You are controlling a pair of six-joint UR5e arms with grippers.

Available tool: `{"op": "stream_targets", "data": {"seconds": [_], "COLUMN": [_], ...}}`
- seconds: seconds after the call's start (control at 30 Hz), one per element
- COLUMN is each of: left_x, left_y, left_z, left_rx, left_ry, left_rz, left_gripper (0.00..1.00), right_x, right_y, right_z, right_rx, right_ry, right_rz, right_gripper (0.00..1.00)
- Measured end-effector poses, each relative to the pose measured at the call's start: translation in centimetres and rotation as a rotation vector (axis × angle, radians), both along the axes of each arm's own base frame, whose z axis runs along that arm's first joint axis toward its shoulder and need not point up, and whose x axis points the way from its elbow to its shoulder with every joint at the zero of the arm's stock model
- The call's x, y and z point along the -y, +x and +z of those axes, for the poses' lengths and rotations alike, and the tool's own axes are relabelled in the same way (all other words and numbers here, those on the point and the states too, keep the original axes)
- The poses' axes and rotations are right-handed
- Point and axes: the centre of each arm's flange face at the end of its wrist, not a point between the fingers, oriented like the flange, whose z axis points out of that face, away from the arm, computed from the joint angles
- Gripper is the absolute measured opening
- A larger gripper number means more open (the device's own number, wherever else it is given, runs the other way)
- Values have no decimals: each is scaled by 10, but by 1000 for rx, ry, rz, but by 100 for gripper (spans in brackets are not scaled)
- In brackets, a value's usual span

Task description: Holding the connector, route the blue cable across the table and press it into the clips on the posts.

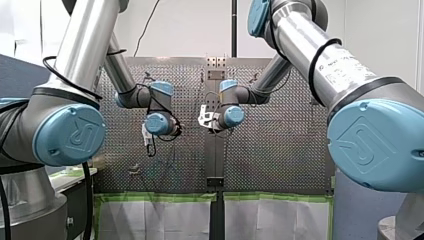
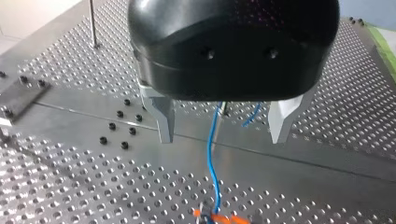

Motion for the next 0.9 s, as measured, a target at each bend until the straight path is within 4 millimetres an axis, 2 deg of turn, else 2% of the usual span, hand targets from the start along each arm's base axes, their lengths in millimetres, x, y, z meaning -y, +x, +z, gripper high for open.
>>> {"op": "stream_targets", "data": {"seconds": [0.4,0.63,0.9], "left_x": [40,43,44], "left_y": [1,16,44], "left_z": [19,10,-5], "left_rx": [2,-39,-61], "left_ry": [-20,0,-1], "left_rz": [4,45,81], "left_gripper": [100,100,100], "right_x": [6,10,11], "right_y": [-5,-8,-9], "right_z": [0,0,0], "right_rx": [1,6,6], "right_ry": [2,6,6], "right_rz": [-8,-14,-13], "right_gripper": [0,0,0]}}
